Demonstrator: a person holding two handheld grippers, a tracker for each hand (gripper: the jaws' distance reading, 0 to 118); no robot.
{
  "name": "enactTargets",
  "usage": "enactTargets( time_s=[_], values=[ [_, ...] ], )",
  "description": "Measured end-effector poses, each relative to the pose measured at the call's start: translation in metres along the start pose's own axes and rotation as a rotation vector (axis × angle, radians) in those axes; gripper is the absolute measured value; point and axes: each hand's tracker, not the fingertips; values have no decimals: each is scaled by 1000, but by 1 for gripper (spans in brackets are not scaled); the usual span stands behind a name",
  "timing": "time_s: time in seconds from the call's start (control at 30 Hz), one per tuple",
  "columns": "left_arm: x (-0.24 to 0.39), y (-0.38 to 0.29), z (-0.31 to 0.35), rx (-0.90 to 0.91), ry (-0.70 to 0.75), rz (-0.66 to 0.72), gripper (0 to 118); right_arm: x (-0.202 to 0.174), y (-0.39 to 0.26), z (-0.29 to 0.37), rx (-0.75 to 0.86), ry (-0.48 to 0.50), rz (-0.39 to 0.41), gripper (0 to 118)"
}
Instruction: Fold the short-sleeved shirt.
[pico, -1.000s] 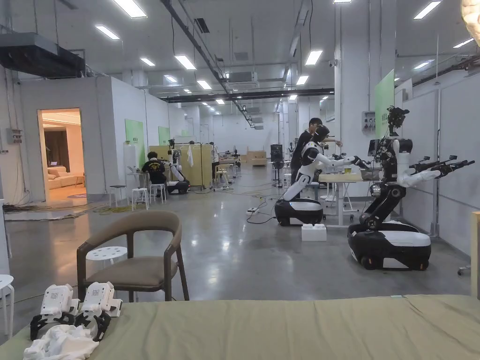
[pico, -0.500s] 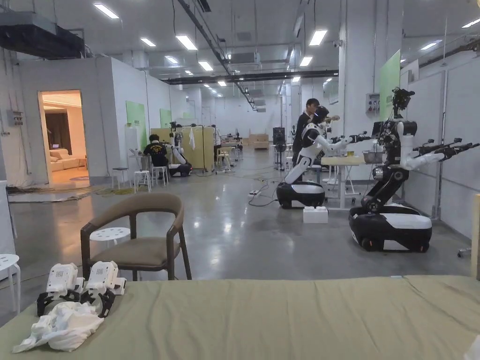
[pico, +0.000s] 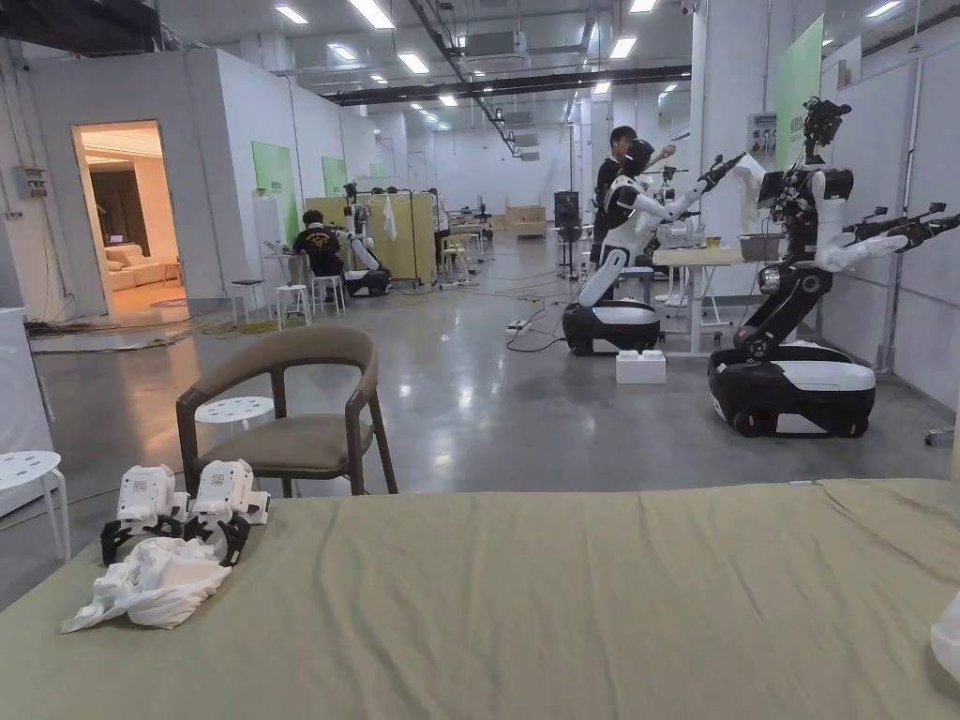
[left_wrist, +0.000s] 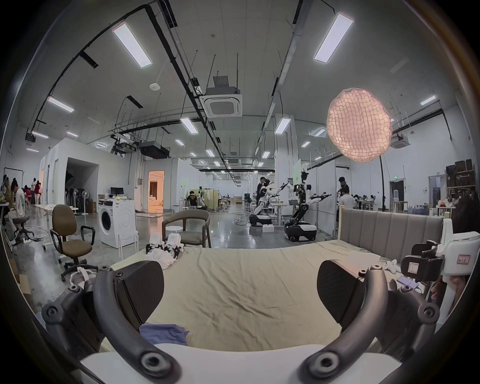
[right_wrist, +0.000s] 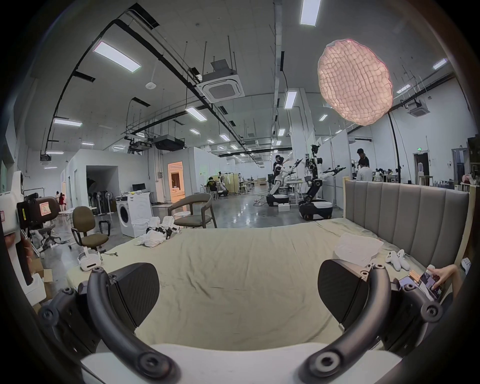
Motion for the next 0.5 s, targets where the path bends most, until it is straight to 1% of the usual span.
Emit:
enactTargets(
  time_s=[0.1, 0.37, 0.5],
  values=[
    [0, 0, -1, -5, 5, -7, 117, 1, -1, 1, -1, 5, -10, 118],
    [2, -2, -1, -22, 5, -6, 117, -2, -1, 2, -3, 15, -3, 118],
    [2, -2, -3, -34, 7, -7, 117, -2, -3, 1, -17, 35, -19, 118]
  ],
)
